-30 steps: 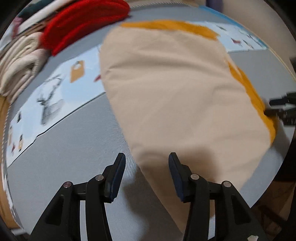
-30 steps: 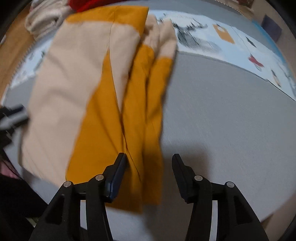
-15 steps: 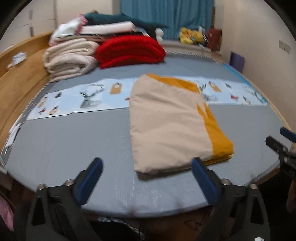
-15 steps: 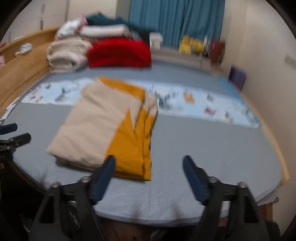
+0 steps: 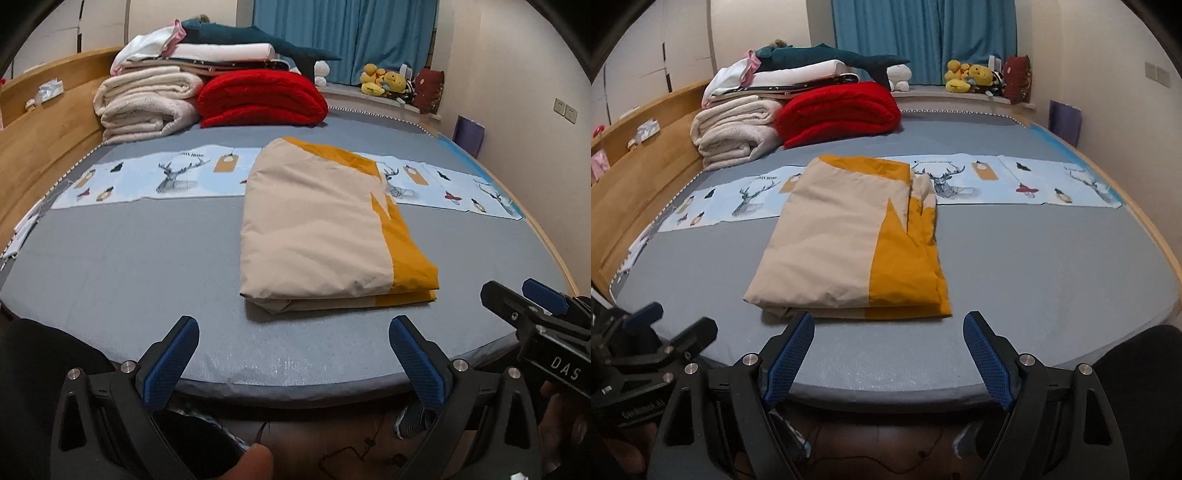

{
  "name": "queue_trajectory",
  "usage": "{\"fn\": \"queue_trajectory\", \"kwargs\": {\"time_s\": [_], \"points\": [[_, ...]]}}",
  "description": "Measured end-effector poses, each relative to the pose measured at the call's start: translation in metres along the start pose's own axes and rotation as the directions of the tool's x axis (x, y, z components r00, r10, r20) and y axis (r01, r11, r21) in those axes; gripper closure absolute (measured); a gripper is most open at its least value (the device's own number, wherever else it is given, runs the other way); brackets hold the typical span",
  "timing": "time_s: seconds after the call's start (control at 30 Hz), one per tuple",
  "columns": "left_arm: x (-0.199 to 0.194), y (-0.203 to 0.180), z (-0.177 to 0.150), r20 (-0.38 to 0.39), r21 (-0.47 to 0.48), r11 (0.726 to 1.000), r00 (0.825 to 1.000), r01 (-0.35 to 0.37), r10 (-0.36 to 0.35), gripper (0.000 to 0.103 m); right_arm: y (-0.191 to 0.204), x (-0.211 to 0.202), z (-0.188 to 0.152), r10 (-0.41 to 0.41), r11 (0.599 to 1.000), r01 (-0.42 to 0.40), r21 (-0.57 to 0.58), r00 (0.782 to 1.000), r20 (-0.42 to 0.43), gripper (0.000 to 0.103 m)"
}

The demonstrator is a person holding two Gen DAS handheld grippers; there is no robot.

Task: Fold large clothes

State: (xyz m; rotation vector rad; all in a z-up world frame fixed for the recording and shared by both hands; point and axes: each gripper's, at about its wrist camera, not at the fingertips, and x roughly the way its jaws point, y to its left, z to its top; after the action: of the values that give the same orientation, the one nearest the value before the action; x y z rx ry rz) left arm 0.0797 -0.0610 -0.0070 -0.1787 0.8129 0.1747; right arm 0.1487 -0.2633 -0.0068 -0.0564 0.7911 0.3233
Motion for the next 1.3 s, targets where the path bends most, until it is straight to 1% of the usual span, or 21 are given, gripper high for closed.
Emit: {"fn": "queue_trajectory", "kwargs": {"time_s": [0.13, 0.3, 0.47, 1.3], "points": [[0.005, 0.003, -0.003, -0.025, -0.029, 1.0, 1.0, 0.008, -0.009, 0.001, 0.006, 0.007, -0.001, 0.01, 1.0, -0.01, -0.002, 1.0, -0.013, 0.02], [0.002, 0.003, -0.004, -0.01, -0.03, 0.999, 1.0, 0.015, -0.015, 0.001, 0.017, 0.008, -0.004, 0.008, 0.998, -0.008, -0.054, 1.0, -0.001, 0.02], [0.001, 0.002, -0.004, -0.004, -0.022, 1.0, 1.0, 0.019, -0.019, 0.001, 0.022, 0.004, -0.005, 0.004, 0.997, -0.003, -0.08, 1.0, 0.018, 0.02], [0.001, 0.003, -0.004, -0.003, -0.021, 0.999, 1.0, 0.027, -0.027, 0.001, 0.022, 0.005, -0.005, 0.005, 0.997, -0.003, -0.081, 1.0, 0.022, 0.02]]}}
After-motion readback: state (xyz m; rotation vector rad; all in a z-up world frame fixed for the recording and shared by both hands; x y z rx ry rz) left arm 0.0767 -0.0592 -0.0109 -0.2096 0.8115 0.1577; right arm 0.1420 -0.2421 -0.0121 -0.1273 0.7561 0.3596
